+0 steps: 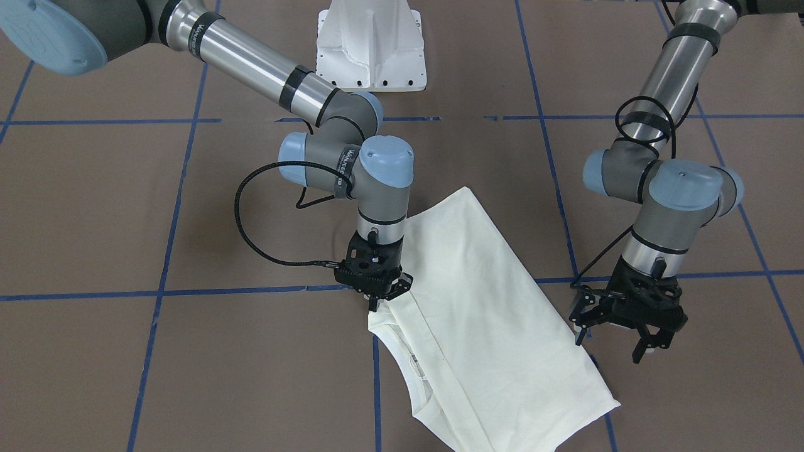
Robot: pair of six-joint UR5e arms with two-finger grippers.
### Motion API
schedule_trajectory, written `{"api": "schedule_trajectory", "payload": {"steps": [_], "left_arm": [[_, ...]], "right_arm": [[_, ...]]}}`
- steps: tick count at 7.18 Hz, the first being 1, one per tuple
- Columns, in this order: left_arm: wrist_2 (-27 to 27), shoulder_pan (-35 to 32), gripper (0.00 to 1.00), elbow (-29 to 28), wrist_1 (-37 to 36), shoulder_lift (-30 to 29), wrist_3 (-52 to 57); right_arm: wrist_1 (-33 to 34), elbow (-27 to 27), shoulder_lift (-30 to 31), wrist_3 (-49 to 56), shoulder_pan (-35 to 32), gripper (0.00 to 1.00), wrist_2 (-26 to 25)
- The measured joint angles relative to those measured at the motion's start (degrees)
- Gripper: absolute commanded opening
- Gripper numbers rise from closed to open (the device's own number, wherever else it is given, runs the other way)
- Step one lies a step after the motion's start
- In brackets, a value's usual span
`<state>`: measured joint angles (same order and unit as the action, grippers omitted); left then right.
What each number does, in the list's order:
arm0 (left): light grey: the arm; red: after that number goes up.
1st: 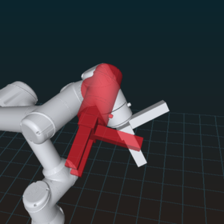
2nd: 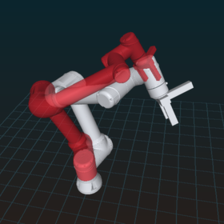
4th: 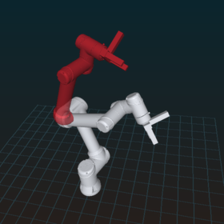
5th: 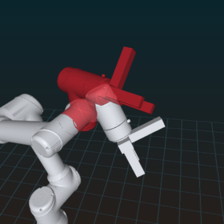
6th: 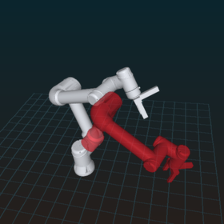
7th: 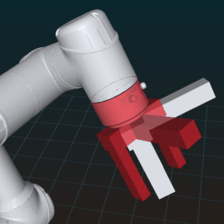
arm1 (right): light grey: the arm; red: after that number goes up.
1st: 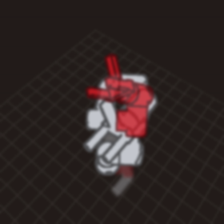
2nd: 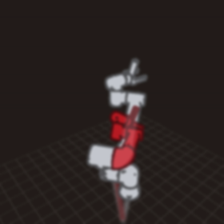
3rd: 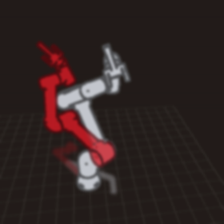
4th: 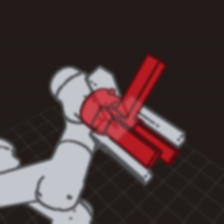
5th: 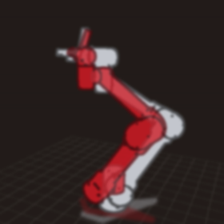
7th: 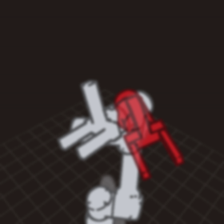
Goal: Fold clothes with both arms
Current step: 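Push the shirt's collar side with the right gripper while the left withdraws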
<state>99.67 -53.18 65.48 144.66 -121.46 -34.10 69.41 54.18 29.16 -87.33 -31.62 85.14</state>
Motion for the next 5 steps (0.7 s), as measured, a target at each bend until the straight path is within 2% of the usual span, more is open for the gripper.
{"api": "schedule_trajectory", "payload": {"steps": [1, 2, 5], "left_arm": [[0.0, 0.0, 1.00, 0.0, 0.0, 0.0, 0.0], [0.0, 0.1, 1.00, 0.0, 0.0, 0.0, 0.0], [0.0, 0.6, 1.00, 0.0, 0.2, 0.2, -0.2]], "right_arm": [[0.4, 1.9, 0.3, -0.3, -0.1, 0.00, 0.2], [1.5, 6.2, 2.7, -0.5, 0.1, 0.00, 0.5], [3.2, 25.5, 18.5, -1.0, 3.5, 0.00, -1.1]]}}
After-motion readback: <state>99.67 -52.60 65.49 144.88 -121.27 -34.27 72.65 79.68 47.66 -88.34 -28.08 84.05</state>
